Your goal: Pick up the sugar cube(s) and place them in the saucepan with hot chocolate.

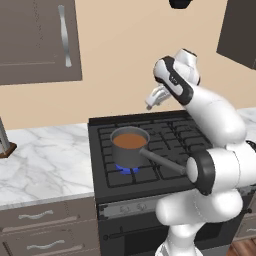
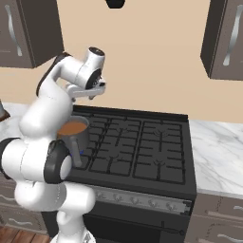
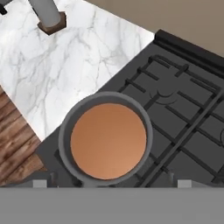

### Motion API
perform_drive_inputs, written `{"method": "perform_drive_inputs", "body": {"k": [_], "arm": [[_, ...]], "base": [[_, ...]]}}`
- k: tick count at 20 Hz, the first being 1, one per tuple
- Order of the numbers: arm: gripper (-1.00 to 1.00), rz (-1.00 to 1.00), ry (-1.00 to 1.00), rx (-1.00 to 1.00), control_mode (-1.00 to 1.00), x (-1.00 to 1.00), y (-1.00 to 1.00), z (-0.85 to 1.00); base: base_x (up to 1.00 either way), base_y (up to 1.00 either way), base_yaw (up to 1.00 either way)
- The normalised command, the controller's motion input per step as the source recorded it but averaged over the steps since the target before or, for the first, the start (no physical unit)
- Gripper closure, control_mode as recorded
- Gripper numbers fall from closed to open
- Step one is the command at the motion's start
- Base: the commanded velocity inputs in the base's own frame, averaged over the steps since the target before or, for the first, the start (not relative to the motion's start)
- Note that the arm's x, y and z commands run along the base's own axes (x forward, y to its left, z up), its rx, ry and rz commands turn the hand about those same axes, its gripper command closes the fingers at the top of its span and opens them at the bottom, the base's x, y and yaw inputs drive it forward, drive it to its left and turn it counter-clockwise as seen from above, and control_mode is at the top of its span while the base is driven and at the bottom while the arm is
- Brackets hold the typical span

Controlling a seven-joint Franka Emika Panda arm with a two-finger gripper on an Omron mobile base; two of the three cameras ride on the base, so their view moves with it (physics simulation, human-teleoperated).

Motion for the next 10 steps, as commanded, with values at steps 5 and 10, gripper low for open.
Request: {"method": "perform_drive_inputs", "body": {"k": [5,10], "arm": [[-1.0,0.0,-0.06,0.1,-1.0,-0.67,-0.05,0.12],[-1.0,0.02,-0.04,0.04,-1.0,-1.0,0.0,0.0]], "base": [[0.0,0.0,0.0],[0.0,0.0,0.0]]}}
